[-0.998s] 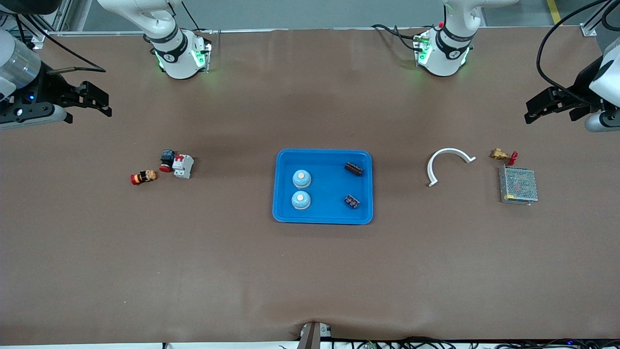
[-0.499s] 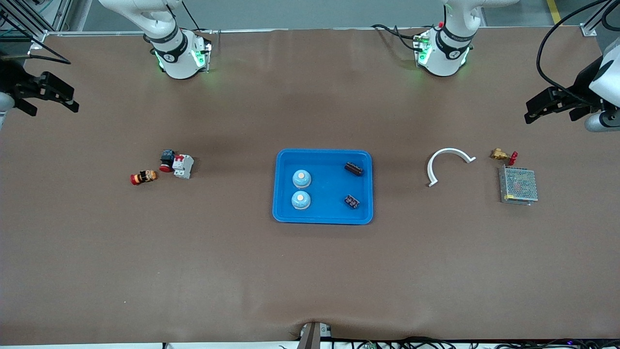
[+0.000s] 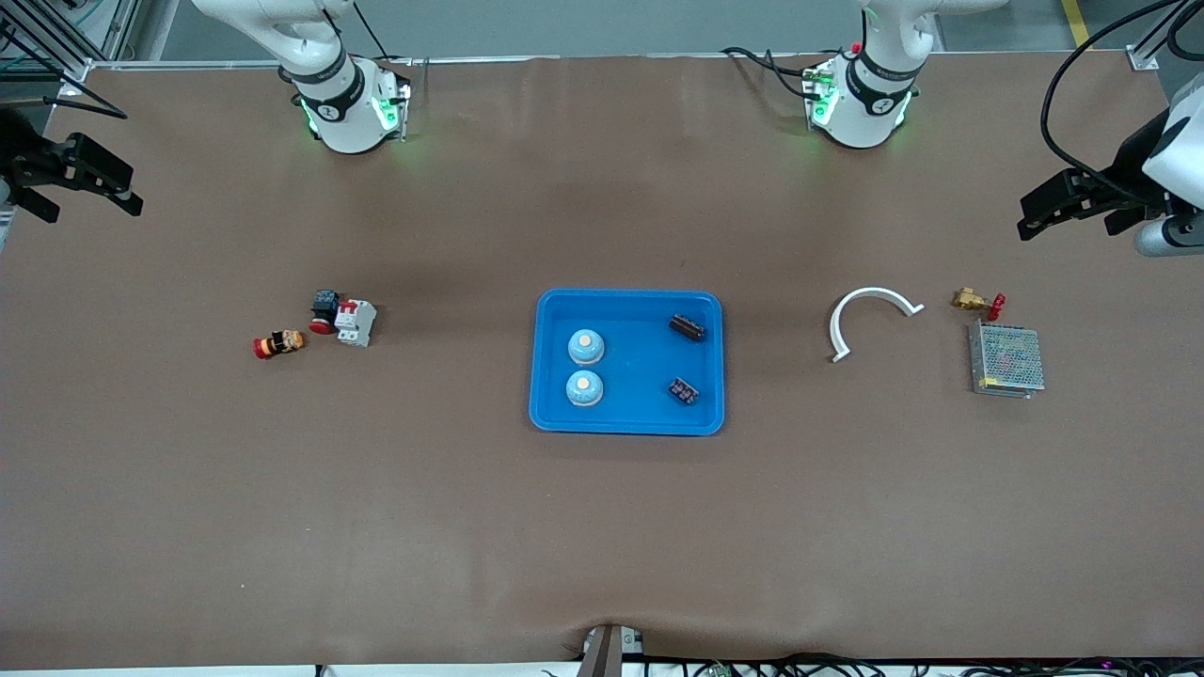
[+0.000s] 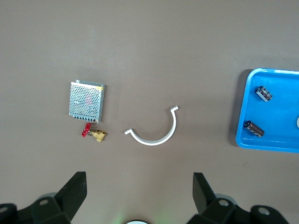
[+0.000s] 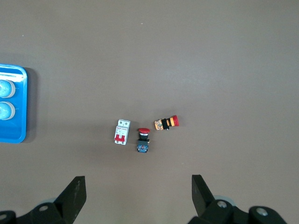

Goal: Place electrolytic capacitor and blue bell in tray

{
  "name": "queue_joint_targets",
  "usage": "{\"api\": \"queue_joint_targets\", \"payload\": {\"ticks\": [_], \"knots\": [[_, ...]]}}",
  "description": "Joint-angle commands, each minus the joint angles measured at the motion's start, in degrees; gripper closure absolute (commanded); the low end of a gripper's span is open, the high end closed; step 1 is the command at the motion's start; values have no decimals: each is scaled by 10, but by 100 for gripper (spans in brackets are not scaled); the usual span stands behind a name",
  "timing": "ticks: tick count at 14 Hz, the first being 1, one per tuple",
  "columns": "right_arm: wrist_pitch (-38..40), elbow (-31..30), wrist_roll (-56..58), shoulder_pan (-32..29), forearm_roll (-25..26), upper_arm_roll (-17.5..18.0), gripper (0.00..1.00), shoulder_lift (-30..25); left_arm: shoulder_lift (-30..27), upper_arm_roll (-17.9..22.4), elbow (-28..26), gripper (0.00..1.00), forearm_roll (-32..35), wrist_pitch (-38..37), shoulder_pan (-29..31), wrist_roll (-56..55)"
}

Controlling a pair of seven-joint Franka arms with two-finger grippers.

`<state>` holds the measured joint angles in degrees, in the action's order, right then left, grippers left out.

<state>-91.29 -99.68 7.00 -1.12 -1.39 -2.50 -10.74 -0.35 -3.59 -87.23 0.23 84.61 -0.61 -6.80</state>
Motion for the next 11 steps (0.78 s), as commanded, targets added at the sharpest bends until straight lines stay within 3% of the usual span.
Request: {"api": "queue_joint_targets", "payload": {"ticks": [1,11], "knots": [[9,11,-7,-16,9,10,0,-2,4,0,10,0,1,1,1,8],[44,49,-8,-16,9,17,0,40,3,0,11,0,1,1,1,7]]}}
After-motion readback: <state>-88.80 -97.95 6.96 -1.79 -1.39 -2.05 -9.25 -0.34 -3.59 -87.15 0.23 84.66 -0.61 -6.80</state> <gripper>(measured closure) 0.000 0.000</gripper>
